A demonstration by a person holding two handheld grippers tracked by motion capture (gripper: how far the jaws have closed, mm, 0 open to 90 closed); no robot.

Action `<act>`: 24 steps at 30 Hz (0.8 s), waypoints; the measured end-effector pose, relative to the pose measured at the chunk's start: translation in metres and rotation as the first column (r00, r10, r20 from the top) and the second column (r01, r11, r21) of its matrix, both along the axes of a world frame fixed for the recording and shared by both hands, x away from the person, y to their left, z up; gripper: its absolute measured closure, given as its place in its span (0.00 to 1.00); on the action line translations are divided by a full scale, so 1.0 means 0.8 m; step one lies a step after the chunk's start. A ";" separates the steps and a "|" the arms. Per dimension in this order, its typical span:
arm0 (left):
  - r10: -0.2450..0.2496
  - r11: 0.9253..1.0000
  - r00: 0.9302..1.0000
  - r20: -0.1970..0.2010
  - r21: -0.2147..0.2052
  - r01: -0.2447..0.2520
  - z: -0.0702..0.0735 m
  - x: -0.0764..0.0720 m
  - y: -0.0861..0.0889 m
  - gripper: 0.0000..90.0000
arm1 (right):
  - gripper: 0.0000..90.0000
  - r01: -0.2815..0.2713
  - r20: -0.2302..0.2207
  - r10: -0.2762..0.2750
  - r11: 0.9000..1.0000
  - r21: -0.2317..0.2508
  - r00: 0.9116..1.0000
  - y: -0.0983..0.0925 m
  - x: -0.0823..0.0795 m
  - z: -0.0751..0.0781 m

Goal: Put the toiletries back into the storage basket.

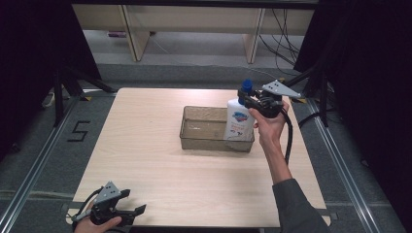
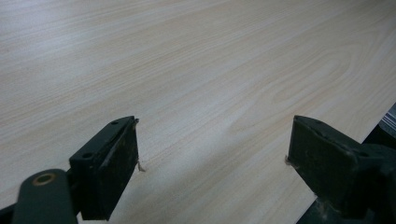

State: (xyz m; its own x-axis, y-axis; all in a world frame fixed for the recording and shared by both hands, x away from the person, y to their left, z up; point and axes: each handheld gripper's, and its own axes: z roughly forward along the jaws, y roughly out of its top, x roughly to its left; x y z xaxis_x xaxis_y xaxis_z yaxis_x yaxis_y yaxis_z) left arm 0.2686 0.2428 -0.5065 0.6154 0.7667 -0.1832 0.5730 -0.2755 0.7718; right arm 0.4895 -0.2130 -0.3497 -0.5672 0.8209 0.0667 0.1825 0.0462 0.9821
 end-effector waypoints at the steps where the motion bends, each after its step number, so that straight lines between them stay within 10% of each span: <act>1: 0.000 1.000 1.000 -0.001 0.004 0.000 0.000 0.000 0.000 0.17 | 0.73 0.007 -0.002 -0.007 1.000 -0.007 1.000 -0.001 -0.001 0.000; 24: 0.012 1.000 1.000 0.004 -0.013 -0.012 -0.001 0.000 -0.001 0.17 | 0.73 0.009 0.027 -0.009 1.000 0.008 1.000 -0.004 -0.022 -0.009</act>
